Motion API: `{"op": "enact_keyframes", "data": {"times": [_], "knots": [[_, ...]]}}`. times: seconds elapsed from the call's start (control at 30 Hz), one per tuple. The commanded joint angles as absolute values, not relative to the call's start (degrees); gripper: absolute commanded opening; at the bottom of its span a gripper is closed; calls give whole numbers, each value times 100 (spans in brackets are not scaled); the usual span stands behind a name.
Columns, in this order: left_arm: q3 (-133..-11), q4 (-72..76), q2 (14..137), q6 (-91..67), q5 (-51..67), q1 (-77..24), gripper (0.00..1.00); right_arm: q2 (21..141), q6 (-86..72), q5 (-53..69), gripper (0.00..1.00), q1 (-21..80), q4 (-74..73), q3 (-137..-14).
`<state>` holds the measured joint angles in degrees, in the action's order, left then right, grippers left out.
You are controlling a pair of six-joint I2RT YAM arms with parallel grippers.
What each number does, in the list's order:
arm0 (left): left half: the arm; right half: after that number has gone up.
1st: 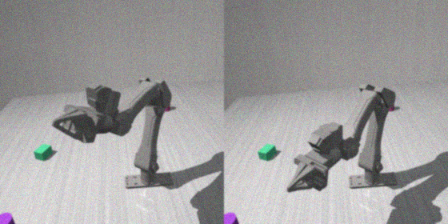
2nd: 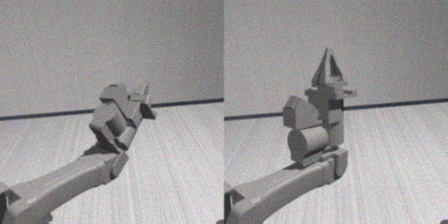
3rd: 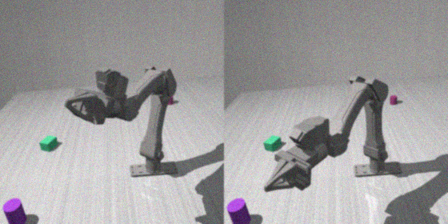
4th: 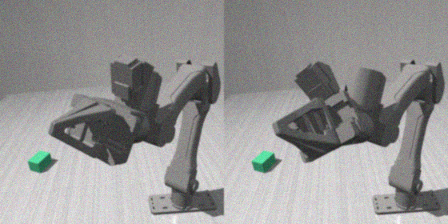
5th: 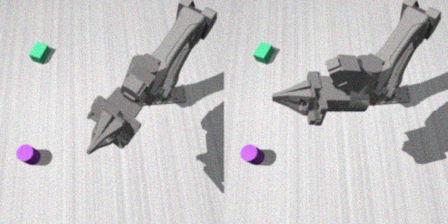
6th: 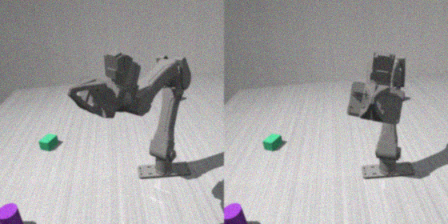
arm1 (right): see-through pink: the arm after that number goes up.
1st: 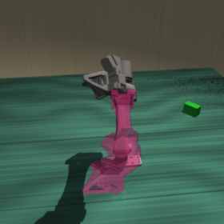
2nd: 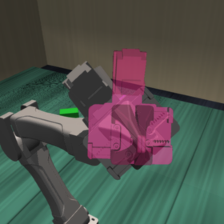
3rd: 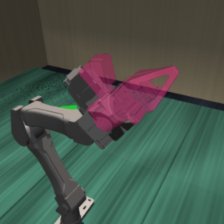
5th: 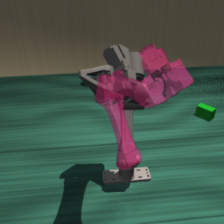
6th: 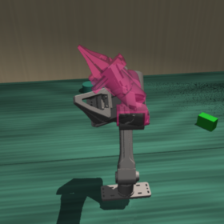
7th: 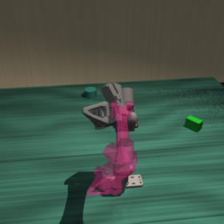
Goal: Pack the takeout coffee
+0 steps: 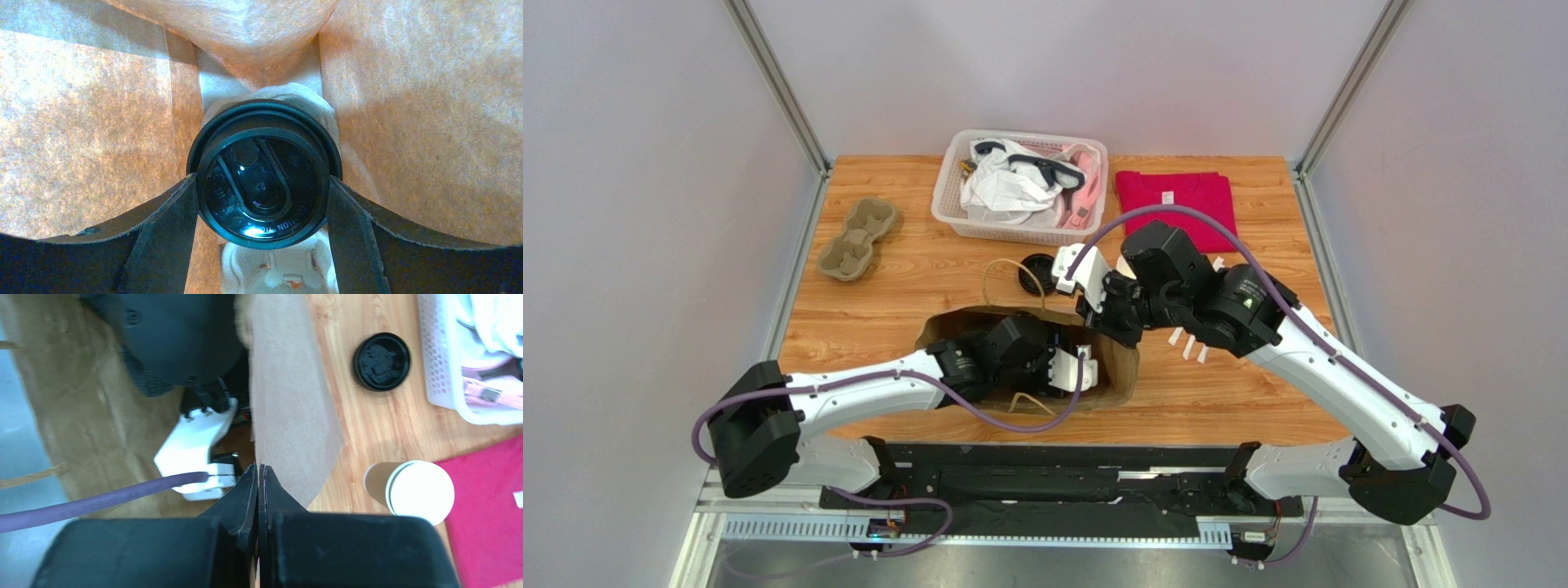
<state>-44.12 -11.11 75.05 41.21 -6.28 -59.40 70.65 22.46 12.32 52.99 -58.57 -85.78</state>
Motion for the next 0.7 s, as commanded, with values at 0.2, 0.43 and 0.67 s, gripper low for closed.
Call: {"op": "enact_keyframes", "data": {"times": [0.2,0.43,0.67], "knots": [[-3982,-2171,6628,3437,-632,-6038,17,6812,1758,-70,0,5722,-5282,-8543],[-3999,-2224,6337,3261,-756,-6038,17,6864,1802,-167,0,5713,-5326,-8578],[-4113,-2180,6135,3182,-975,-6038,16,6741,1898,-219,0,5713,-5274,-8403]]}}
